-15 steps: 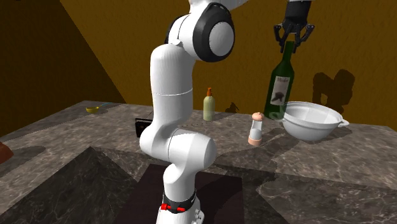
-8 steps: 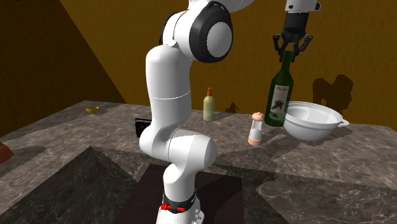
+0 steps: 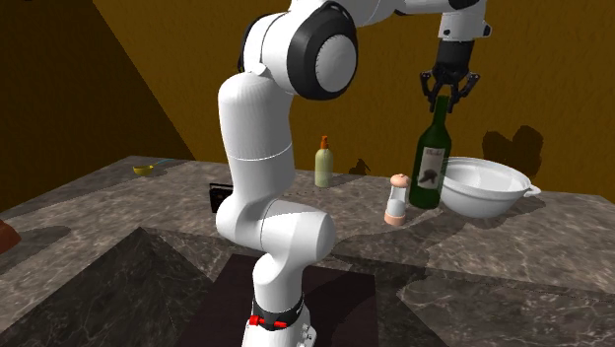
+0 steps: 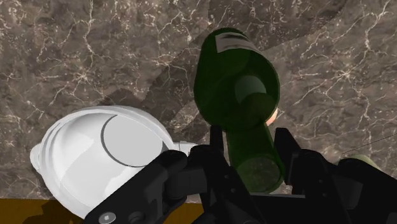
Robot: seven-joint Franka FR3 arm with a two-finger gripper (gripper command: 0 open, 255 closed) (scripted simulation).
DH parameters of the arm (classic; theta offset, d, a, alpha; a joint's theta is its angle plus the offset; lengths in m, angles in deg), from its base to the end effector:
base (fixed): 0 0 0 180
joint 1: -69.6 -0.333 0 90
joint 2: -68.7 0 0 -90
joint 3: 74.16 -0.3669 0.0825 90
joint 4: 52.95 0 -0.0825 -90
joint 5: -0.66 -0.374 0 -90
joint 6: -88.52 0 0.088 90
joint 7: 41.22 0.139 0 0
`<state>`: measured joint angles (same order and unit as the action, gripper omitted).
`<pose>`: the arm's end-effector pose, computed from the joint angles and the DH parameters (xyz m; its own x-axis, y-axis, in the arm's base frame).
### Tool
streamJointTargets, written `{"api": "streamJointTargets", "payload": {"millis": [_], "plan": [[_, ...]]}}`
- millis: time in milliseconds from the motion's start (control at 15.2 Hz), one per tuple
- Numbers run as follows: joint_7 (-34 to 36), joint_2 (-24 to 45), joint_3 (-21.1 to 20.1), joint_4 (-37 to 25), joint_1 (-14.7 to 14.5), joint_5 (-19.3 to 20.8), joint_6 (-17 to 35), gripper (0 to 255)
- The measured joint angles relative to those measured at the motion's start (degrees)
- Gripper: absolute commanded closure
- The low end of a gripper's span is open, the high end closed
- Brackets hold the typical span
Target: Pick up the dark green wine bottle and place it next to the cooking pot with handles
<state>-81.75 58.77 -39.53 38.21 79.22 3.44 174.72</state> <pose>0.3207 -0.3678 0.6995 0.9951 -0.0651 0.0750 -0.0651 -0.9979 -0.0016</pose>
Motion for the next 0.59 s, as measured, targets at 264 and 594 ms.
{"api": "streamJointTargets", "payload": {"millis": [264, 594], "plan": [[0.53, -1.59, -0.38, 4.7, 0.09, 0.85, 3.35, 255], [0.93, -2.71, -0.55, 9.66, 0.23, 1.45, 7.34, 255]]}}
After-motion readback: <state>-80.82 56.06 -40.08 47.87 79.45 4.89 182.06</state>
